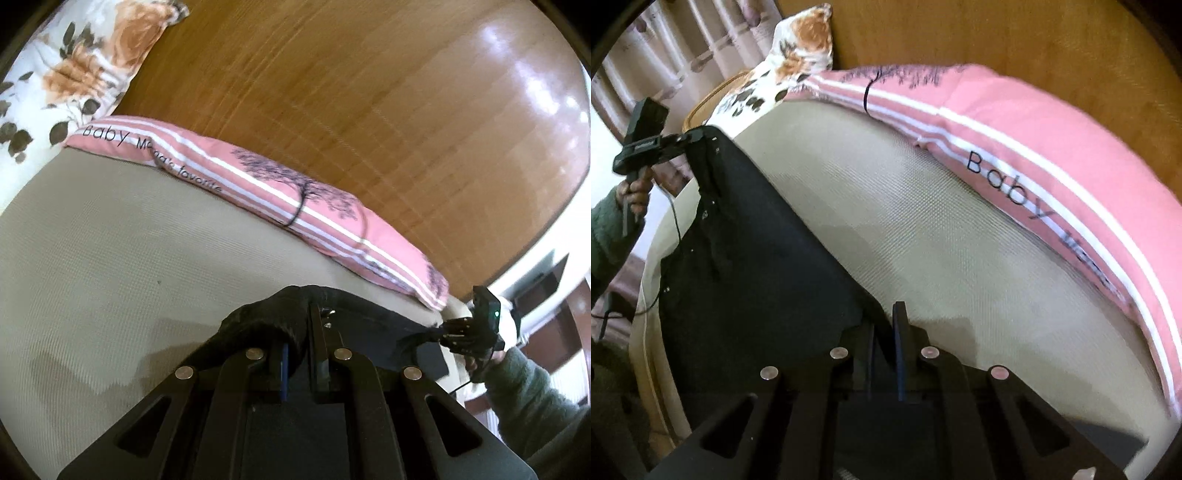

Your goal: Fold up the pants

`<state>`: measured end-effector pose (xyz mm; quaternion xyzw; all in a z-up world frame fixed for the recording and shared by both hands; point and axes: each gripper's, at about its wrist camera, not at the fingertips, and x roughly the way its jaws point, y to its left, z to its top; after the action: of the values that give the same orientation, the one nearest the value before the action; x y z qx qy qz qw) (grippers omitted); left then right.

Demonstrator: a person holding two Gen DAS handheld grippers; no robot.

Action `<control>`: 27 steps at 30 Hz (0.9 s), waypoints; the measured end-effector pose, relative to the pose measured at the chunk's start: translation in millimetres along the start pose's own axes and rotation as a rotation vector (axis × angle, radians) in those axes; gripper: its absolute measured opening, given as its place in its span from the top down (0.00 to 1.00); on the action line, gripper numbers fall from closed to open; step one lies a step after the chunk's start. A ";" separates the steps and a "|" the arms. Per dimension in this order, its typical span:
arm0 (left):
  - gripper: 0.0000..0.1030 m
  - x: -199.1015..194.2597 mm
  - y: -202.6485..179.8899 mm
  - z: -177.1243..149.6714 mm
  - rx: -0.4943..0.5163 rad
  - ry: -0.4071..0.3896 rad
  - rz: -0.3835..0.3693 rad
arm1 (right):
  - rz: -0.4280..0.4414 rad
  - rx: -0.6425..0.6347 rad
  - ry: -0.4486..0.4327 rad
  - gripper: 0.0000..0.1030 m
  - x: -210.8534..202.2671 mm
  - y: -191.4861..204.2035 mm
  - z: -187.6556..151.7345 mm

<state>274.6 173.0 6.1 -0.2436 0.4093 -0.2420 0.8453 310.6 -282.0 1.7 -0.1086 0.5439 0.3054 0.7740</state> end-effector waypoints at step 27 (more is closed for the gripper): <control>0.79 -63.7 -17.7 -212.7 0.264 0.366 0.179 | -0.113 0.272 0.053 0.92 15.4 125.2 -196.1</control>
<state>63.8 152.7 -62.8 -0.0457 0.5404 -0.2578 0.7996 87.9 -275.7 -67.2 -0.0414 0.5934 0.1819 0.7830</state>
